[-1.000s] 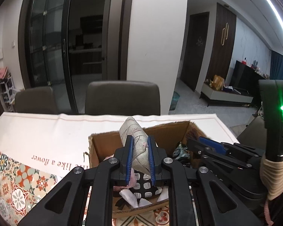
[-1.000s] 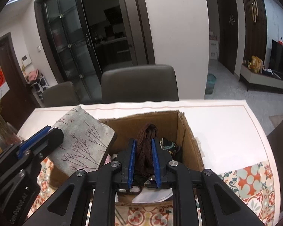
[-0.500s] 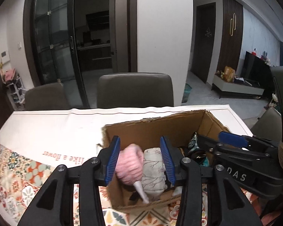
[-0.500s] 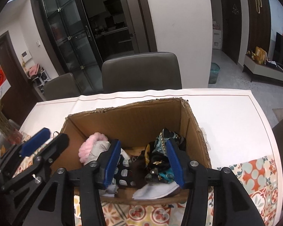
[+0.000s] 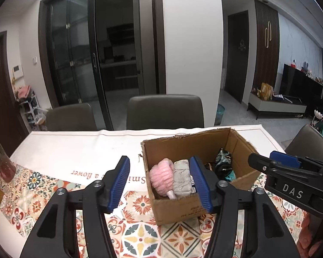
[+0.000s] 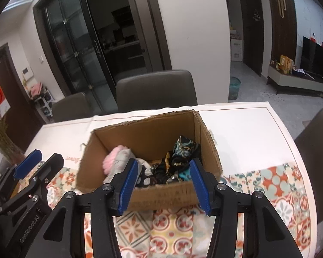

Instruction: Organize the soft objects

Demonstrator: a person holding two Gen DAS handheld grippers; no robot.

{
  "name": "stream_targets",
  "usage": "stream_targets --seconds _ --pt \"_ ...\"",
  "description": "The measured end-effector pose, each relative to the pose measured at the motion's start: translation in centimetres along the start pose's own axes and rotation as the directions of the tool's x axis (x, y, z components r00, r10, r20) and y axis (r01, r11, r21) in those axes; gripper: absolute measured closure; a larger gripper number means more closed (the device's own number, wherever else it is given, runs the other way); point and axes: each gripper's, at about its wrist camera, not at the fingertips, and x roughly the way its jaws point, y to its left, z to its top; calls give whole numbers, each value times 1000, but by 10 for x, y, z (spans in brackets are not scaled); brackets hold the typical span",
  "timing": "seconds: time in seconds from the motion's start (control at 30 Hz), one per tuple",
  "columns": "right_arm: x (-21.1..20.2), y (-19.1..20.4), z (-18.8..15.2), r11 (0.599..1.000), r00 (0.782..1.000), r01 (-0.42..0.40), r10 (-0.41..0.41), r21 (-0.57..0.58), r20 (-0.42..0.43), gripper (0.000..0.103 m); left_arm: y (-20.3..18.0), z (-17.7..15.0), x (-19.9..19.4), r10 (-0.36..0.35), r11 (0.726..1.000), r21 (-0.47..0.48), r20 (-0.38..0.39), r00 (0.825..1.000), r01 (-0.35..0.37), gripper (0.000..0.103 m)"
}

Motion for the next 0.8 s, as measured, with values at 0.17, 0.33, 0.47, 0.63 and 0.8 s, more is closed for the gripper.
stream_targets --seconds 0.17,0.33,0.47,0.63,0.8 --pt "-40 4 -19 1000 999 23 -23 2 49 51 1 -12 -45 -1 1000 -5 43 999 1 39" --pt "-84 10 -45 997 992 71 -69 -20 110 43 4 -23 -83 4 1000 -27 88 996 -1 29" --pt "-115 12 -63 994 982 103 -97 -31 159 40 1 -35 -109 -6 1000 -25 110 994 9 24" --pt "-152 14 -90 990 965 140 -129 -30 226 32 -1 -53 -134 11 1000 -10 150 989 -9 17" --pt "-177 13 -119 983 948 181 -167 -25 269 26 -2 -74 -152 35 999 -1 154 987 -35 14"
